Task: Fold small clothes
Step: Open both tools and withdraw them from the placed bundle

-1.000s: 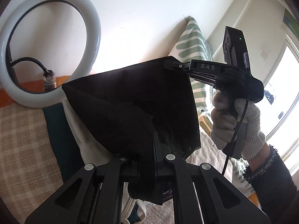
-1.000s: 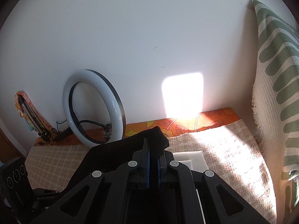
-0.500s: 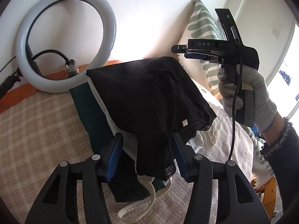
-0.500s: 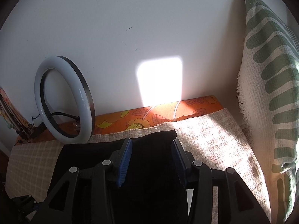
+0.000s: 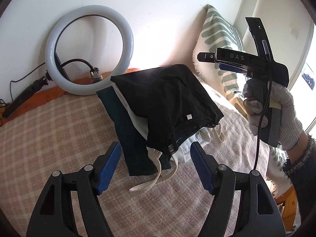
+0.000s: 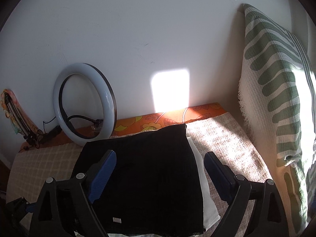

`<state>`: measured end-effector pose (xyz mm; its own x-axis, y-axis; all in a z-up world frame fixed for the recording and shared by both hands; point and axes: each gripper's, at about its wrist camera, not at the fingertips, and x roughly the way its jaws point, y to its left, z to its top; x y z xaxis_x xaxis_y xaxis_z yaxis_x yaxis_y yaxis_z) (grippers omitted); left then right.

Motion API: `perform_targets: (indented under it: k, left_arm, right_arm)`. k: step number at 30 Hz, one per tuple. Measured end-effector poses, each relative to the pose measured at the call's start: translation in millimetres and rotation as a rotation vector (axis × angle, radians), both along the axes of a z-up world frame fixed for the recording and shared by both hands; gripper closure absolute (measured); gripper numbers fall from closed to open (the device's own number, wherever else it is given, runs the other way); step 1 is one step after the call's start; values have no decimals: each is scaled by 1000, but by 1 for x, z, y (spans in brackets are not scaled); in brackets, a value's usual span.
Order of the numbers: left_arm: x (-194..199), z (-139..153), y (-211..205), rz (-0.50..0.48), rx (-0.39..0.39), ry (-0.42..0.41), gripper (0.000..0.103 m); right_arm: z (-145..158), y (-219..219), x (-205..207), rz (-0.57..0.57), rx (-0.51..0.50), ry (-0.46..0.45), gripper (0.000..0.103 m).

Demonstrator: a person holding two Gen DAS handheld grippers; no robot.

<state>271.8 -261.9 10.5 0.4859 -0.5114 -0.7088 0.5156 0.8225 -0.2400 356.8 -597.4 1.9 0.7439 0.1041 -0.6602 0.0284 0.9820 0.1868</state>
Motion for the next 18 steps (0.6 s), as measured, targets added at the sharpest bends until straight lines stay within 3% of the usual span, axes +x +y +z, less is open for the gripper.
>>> perform_targets:
  k: [9, 18]
  left_arm:
    - [-55, 26, 26, 20, -6, -61, 30]
    - [-120, 48, 58, 4, -5, -148, 23]
  right_arm:
    - [20, 28, -59, 0, -52, -28, 8]
    - [29, 58, -126, -14, -67, -62, 3]
